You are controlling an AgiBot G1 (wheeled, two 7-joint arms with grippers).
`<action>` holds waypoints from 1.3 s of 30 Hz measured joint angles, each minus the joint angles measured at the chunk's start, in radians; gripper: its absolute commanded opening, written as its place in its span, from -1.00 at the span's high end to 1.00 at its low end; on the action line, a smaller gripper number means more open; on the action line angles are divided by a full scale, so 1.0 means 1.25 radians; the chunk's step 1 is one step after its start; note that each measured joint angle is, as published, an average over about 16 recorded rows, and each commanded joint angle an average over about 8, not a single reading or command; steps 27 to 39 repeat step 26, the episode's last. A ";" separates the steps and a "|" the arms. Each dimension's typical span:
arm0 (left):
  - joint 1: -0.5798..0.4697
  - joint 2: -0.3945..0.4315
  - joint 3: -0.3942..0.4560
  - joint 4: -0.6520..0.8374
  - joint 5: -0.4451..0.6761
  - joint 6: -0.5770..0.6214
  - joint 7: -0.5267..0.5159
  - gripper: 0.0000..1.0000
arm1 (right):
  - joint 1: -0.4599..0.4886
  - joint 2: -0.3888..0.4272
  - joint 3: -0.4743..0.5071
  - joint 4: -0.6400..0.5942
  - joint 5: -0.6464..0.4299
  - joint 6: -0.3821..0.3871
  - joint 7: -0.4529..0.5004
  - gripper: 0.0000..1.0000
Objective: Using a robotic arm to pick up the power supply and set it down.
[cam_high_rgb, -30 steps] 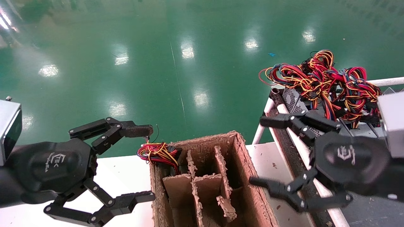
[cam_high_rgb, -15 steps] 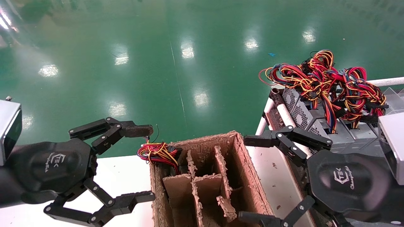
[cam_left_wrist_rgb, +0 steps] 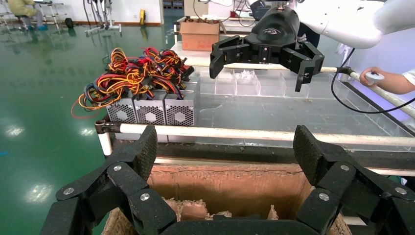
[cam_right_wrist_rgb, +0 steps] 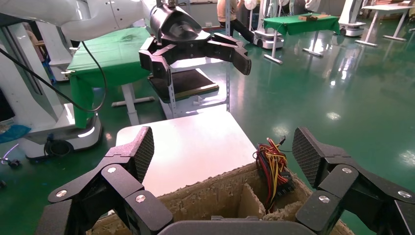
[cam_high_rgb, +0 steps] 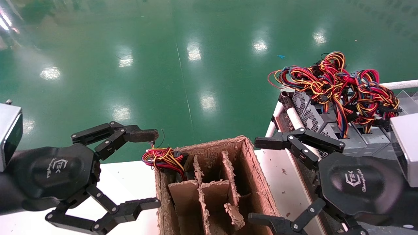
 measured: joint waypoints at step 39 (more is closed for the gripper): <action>0.000 0.000 0.000 0.000 0.000 0.000 0.000 -1.00 | 0.001 0.001 0.001 -0.001 -0.003 0.003 0.001 -1.00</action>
